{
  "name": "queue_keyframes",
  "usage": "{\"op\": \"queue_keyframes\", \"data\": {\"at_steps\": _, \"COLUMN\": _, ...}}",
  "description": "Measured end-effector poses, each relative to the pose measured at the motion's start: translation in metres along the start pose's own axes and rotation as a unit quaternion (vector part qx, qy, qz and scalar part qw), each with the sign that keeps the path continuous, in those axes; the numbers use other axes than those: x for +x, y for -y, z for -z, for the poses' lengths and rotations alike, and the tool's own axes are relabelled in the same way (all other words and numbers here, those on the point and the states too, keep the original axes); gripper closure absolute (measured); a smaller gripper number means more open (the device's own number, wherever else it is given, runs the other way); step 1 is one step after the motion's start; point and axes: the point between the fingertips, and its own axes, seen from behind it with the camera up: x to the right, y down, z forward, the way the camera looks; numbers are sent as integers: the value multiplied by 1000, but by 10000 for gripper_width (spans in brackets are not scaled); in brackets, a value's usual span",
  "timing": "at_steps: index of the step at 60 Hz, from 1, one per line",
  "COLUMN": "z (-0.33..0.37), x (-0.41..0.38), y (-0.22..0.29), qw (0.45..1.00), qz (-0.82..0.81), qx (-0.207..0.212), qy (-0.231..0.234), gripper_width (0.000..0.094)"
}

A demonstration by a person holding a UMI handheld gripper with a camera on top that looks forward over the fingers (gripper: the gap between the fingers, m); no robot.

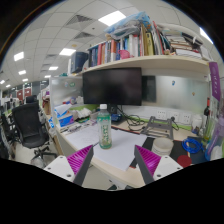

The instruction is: Pour water

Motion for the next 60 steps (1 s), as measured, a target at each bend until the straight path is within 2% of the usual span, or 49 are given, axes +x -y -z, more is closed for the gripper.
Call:
{"op": "queue_keyframes", "data": {"at_steps": 7, "z": -67, "x": -31, "y": 7, "qw": 1000, "qz": 5, "qx": 18, "qy": 3, "gripper_width": 75}}
{"op": "queue_keyframes", "data": {"at_steps": 16, "z": -144, "x": -42, "y": 21, "qw": 998, "qz": -15, "qx": 43, "qy": -32, "gripper_width": 73}}
{"op": "queue_keyframes", "data": {"at_steps": 31, "z": -237, "x": -35, "y": 12, "qw": 995, "qz": 7, "qx": 48, "qy": -87, "gripper_width": 92}}
{"op": "queue_keyframes", "data": {"at_steps": 38, "z": -254, "x": -23, "y": 14, "qw": 991, "qz": 11, "qx": 54, "qy": -118, "gripper_width": 224}}
{"op": "queue_keyframes", "data": {"at_steps": 40, "z": -257, "x": -19, "y": 15, "qw": 990, "qz": 6, "qx": 56, "qy": -126, "gripper_width": 297}}
{"op": "queue_keyframes", "data": {"at_steps": 42, "z": -258, "x": -15, "y": 15, "qw": 989, "qz": -2, "qx": 58, "qy": -137, "gripper_width": 414}}
{"op": "queue_keyframes", "data": {"at_steps": 43, "z": -259, "x": -14, "y": 15, "qw": 989, "qz": -6, "qx": 58, "qy": -137, "gripper_width": 435}}
{"op": "queue_keyframes", "data": {"at_steps": 47, "z": -262, "x": -10, "y": 15, "qw": 987, "qz": -13, "qx": 56, "qy": -150, "gripper_width": 465}}
{"op": "queue_keyframes", "data": {"at_steps": 56, "z": -260, "x": 3, "y": 14, "qw": 981, "qz": -5, "qx": 42, "qy": -190, "gripper_width": 598}}
{"op": "queue_keyframes", "data": {"at_steps": 60, "z": -255, "x": 7, "y": 16, "qw": 978, "qz": -15, "qx": 42, "qy": -202, "gripper_width": 613}}
